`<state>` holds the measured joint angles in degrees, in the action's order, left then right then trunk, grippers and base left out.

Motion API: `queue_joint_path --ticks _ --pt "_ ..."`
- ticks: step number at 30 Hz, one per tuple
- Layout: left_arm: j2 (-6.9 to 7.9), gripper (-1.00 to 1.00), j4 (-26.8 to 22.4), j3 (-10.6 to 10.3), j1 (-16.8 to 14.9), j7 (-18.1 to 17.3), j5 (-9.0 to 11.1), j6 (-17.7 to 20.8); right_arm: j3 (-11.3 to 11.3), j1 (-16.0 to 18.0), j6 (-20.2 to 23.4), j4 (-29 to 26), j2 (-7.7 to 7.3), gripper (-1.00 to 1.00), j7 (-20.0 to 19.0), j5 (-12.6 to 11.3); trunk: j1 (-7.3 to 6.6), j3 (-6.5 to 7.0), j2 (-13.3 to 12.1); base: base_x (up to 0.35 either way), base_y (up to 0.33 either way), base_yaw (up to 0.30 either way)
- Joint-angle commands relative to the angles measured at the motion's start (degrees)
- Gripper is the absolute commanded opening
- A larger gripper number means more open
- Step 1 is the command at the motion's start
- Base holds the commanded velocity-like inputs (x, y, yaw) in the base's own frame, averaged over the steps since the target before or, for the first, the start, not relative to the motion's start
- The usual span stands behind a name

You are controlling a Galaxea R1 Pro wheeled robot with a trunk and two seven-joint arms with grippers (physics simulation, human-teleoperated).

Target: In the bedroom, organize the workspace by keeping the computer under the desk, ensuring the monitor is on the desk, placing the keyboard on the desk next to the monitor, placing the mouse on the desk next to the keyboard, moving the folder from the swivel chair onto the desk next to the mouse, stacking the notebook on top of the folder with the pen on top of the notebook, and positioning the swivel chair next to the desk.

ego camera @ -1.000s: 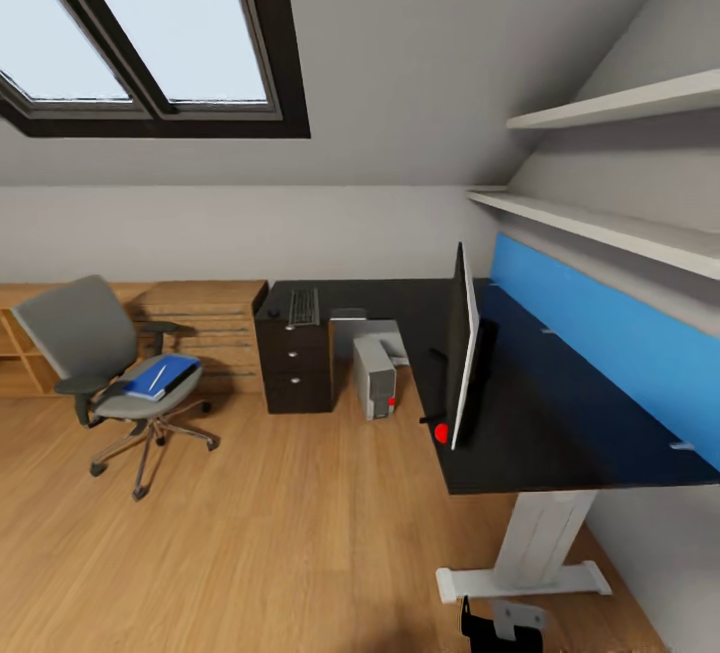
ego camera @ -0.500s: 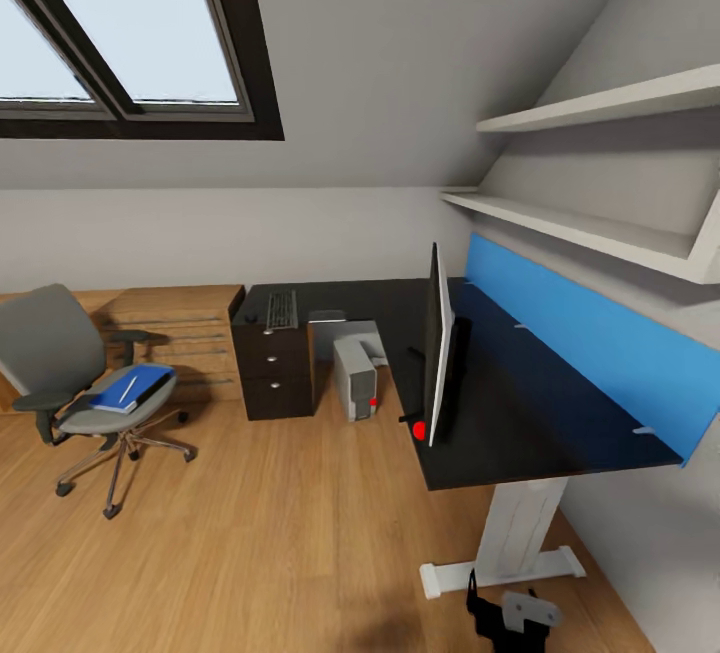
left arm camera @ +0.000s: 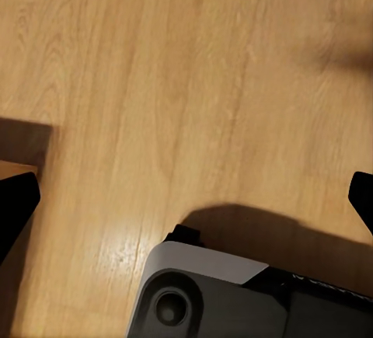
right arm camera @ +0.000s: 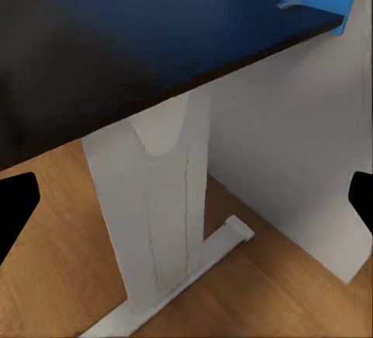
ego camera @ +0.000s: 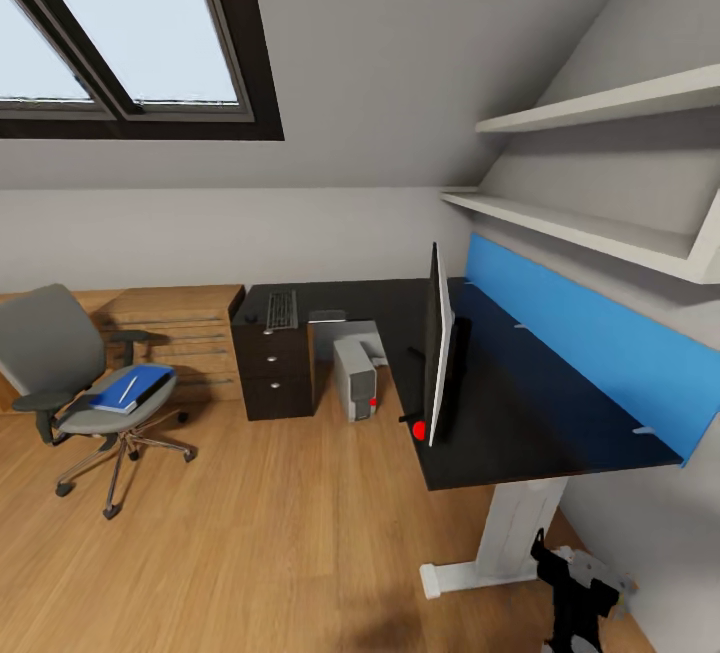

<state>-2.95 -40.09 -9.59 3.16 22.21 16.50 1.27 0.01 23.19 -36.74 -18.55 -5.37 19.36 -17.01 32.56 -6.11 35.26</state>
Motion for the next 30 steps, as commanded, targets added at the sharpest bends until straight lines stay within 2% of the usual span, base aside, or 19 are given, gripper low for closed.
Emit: queue_joint_path --ticks 1,2,3,5,6,7,10,16,24,27,28,30 --pt "0.05 1.00 -0.1 -0.3 0.0 0.4 0.5 0.1 0.0 -0.3 2.6 -3.6 -0.73 1.00 0.2 -1.0 0.02 -0.10 0.1 0.000 0.000 0.000" --pt "0.05 1.00 -0.1 -0.3 0.0 0.4 0.5 0.1 -0.1 -0.7 4.9 -6.5 -1.25 1.00 0.3 -1.7 0.02 -0.10 0.1 0.000 0.000 0.000" --pt "0.05 1.00 -0.1 -0.3 0.0 0.4 0.5 0.1 -0.1 -1.2 8.8 -11.7 -2.00 1.00 0.5 -2.6 0.02 -0.10 0.1 0.000 0.000 0.000" --pt "0.05 1.00 -0.1 -0.3 0.0 0.4 0.5 0.0 -0.1 -1.7 21.4 -23.4 -2.78 1.00 2.7 -3.4 0.02 -0.10 0.1 0.000 0.000 0.000" --pt "0.05 1.00 -0.1 -0.3 0.0 0.4 0.5 0.0 -0.1 -1.8 24.2 -25.8 -2.89 1.00 3.1 -3.5 0.02 -0.10 0.1 0.000 0.000 0.000" --pt "0.05 1.00 -0.1 -0.3 0.0 0.4 0.5 0.0 -0.2 -1.9 31.0 -31.2 -3.10 1.00 4.0 -3.7 0.02 -0.10 0.1 0.000 0.000 0.000" --pt "0.05 1.00 -0.1 -0.3 0.0 0.4 0.4 -0.2 -0.2 -1.7 38.4 -35.9 -3.24 1.00 4.7 -3.8 0.02 -0.10 0.1 0.107 0.000 0.000" --pt "0.12 1.00 0.0 -0.3 0.0 0.4 0.4 -1.4 0.0 -0.4 41.5 -37.1 -3.22 1.00 4.6 -3.9 0.02 -0.10 0.1 0.266 0.000 0.000" --pt "0.07 1.00 0.1 -0.3 0.0 0.3 0.3 -1.7 0.7 -0.2 38.2 -34.9 -2.82 1.00 4.4 -3.3 0.02 -0.10 0.1 0.316 0.000 0.000" --pt "0.01 1.00 0.1 -0.3 0.0 0.3 0.3 -1.7 0.9 -0.2 37.4 -34.7 -2.23 1.00 4.4 -3.1 0.02 -0.10 0.1 0.279 0.000 0.000" --pt "-0.02 1.00 0.1 -0.4 0.0 0.3 0.3 -1.7 1.0 -0.2 36.7 -34.4 -1.01 1.00 4.4 -3.0 0.02 -0.10 0.1 0.082 0.000 0.069" --pt "-0.03 1.00 0.1 -0.4 0.0 0.3 0.3 -1.7 1.0 -0.2 36.4 -34.3 -0.39 1.00 4.4 -2.9 0.02 -0.10 0.1 0.054 0.000 0.133"
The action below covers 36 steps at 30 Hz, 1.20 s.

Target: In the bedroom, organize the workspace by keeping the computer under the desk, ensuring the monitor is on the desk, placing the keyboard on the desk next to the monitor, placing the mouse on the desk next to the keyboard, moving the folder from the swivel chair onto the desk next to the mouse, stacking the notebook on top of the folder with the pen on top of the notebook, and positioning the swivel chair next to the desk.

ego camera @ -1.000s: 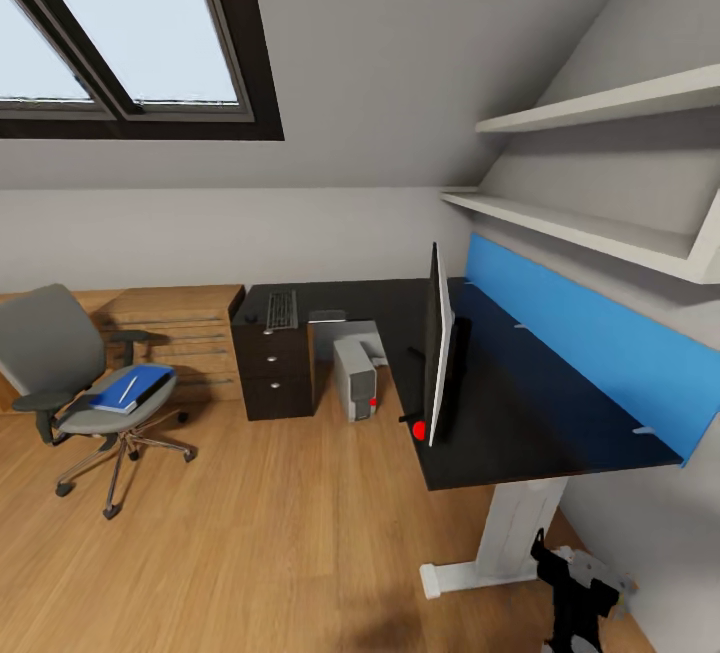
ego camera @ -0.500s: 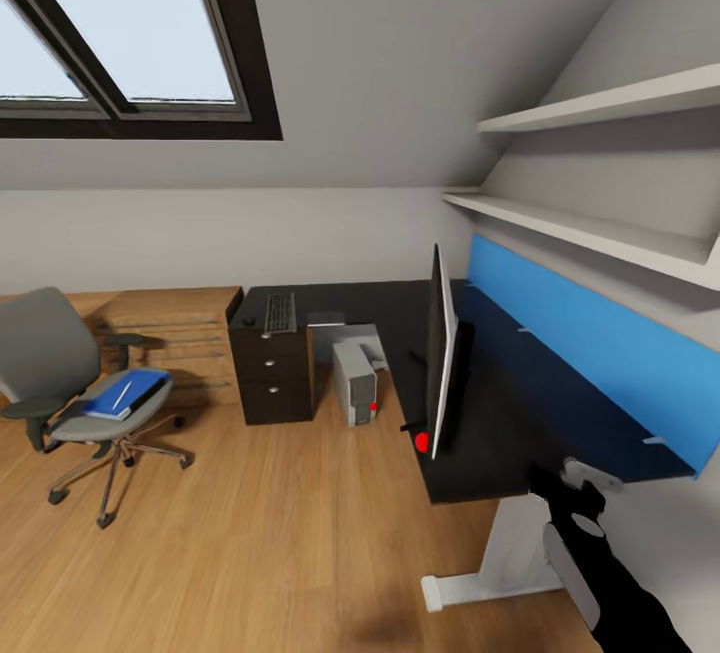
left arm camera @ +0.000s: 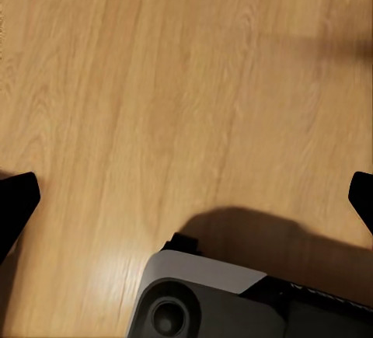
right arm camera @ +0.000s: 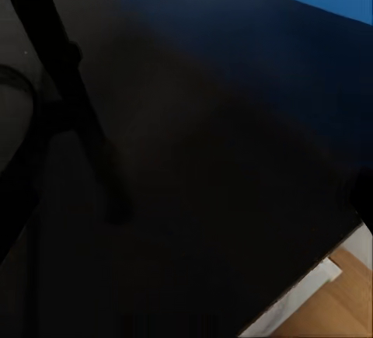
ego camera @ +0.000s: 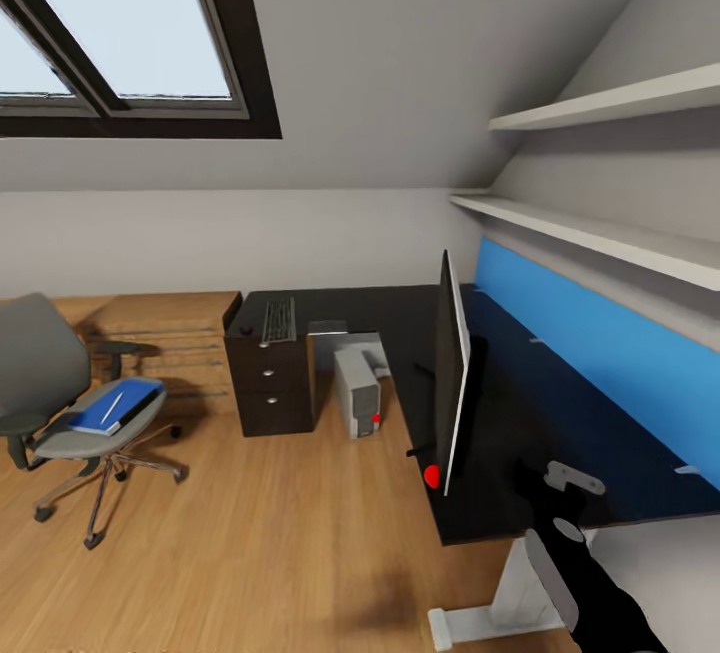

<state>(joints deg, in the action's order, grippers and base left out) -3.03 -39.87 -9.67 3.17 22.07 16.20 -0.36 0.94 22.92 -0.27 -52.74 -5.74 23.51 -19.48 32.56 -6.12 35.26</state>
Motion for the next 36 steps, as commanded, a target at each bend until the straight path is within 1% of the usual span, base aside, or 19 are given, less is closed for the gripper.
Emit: queue_joint_path --ticks 1,4,9,18,36 --pt "0.05 1.00 -0.1 -0.3 0.0 0.4 0.6 0.0 0.1 0.0 -0.1 0.0 0.11 1.00 0.2 -0.4 0.03 -0.09 0.1 0.034 0.000 0.185" --pt "0.04 1.00 -0.1 -0.3 0.0 0.4 0.6 0.0 0.1 0.0 -0.3 0.1 0.47 1.00 0.2 -0.4 0.03 -0.09 0.1 0.017 0.000 0.230" --pt "0.04 1.00 -0.1 -0.3 0.0 0.4 0.6 0.0 0.1 0.0 -0.4 0.1 0.61 1.00 0.1 -0.4 0.03 -0.09 0.1 0.005 0.000 0.260" --pt "0.04 1.00 -0.1 -0.3 0.0 0.4 0.6 0.0 0.1 0.0 -0.4 0.1 0.64 1.00 0.1 -0.4 0.03 -0.09 0.1 0.119 0.000 0.272" --pt "-0.02 1.00 0.0 -0.3 0.0 0.4 0.6 0.0 0.1 0.0 -0.4 0.2 0.65 1.00 0.2 -0.4 0.03 -0.09 0.1 0.006 0.000 0.274"
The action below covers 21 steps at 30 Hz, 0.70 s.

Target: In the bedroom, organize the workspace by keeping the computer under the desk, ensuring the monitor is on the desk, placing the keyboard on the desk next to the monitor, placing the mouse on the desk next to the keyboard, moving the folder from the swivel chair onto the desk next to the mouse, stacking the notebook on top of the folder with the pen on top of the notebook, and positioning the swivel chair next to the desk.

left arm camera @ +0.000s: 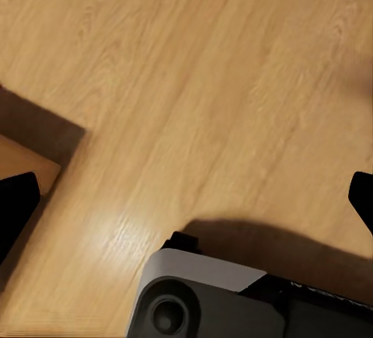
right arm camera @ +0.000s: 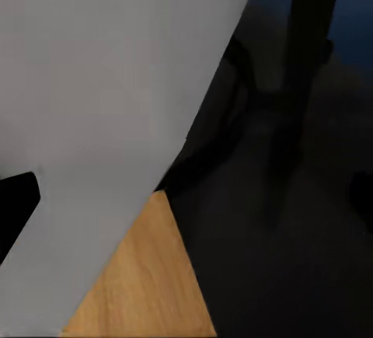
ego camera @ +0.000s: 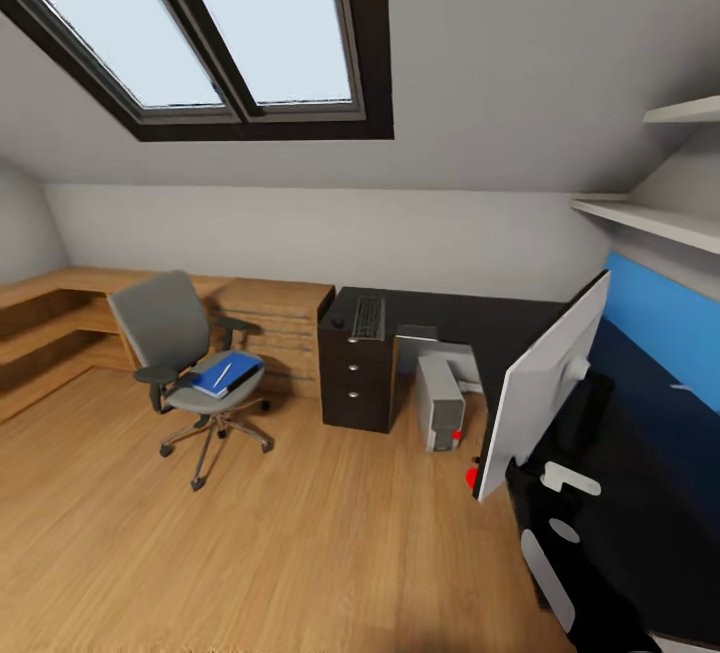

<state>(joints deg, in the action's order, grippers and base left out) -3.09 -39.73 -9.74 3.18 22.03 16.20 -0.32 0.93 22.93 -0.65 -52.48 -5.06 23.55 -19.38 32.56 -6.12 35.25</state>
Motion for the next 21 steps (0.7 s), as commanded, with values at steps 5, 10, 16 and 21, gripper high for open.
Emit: queue_joint_path --ticks 5,10,16,21 --pt "0.00 1.00 0.2 -0.4 0.0 0.4 0.6 -0.1 0.1 0.0 -0.1 -0.1 -0.03 1.00 0.2 -0.5 0.02 -0.13 0.1 0.003 -0.010 0.268" --pt "-0.07 1.00 2.4 -0.5 0.0 0.3 0.5 -1.7 0.0 0.0 -0.1 -0.1 -0.18 1.00 0.3 -0.5 0.02 -0.23 0.1 0.176 -0.192 0.120" --pt "-0.07 1.00 2.6 -0.5 0.0 0.2 0.5 -2.6 0.0 0.0 -0.7 1.3 -0.27 1.00 0.2 -0.4 0.02 -0.02 0.1 0.111 -0.128 -0.100" --pt "-0.07 1.00 2.6 -0.5 0.0 0.3 0.5 -2.8 0.1 0.0 -2.7 2.4 -0.33 1.00 0.1 -0.4 0.02 0.25 0.1 0.020 -0.024 -0.211"
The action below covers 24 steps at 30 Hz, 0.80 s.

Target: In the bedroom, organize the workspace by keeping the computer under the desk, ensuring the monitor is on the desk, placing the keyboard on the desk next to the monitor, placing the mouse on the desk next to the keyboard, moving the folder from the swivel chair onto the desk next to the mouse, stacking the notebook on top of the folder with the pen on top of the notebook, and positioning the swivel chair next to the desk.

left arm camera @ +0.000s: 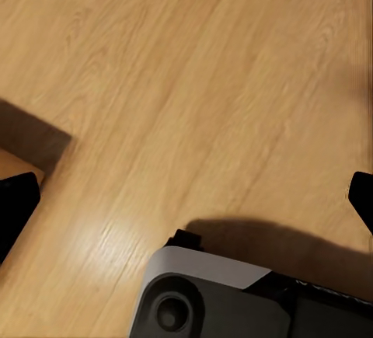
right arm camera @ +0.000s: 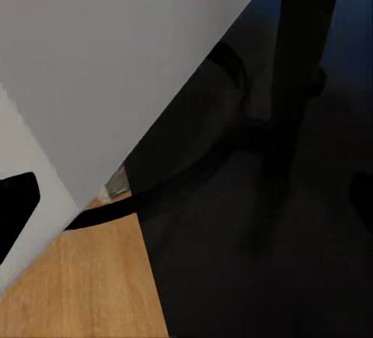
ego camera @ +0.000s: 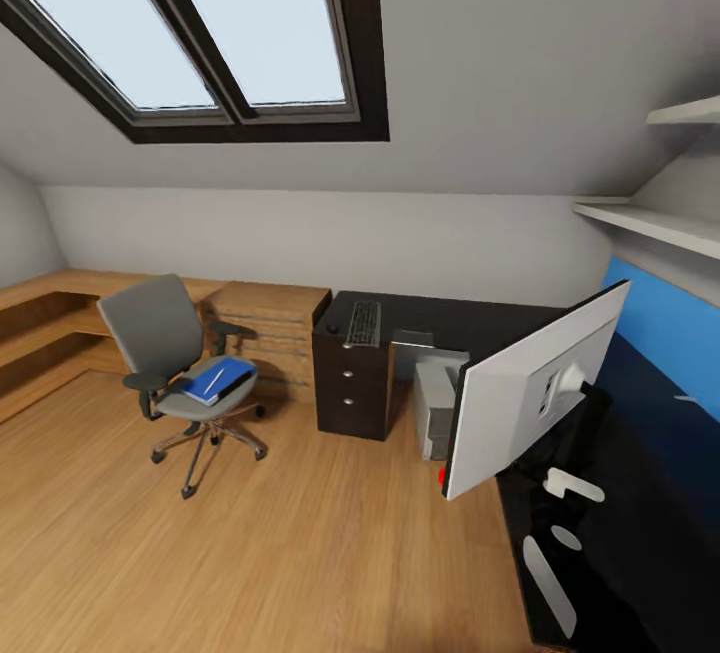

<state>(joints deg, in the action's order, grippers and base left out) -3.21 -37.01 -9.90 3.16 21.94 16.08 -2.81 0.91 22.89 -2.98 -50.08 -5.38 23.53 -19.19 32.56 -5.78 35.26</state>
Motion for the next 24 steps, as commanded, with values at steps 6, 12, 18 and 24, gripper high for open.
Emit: queue_joint_path --ticks 6,12,18,24 --pt "0.05 1.00 -0.1 -0.3 0.0 0.4 0.6 -0.3 0.1 0.0 -1.1 0.4 -0.04 1.00 0.1 -0.6 0.02 0.25 0.1 0.004 -0.004 -0.239" --pt "0.05 1.00 -0.2 -0.3 0.0 0.4 0.6 -0.3 0.2 0.0 -1.6 1.8 -0.07 1.00 0.1 -0.6 0.02 0.57 0.1 0.000 -0.001 -0.247" --pt "0.05 1.00 -0.6 -0.3 0.0 0.3 0.6 -0.3 0.2 0.0 -3.4 3.3 -0.07 1.00 0.0 -0.6 0.02 0.88 0.1 0.000 0.000 -0.252" --pt "0.06 1.00 -1.2 -0.3 0.0 0.3 0.7 -0.4 0.5 0.0 -5.9 4.9 -0.10 1.00 -0.1 0.7 0.02 1.12 0.1 0.000 0.000 -0.252"
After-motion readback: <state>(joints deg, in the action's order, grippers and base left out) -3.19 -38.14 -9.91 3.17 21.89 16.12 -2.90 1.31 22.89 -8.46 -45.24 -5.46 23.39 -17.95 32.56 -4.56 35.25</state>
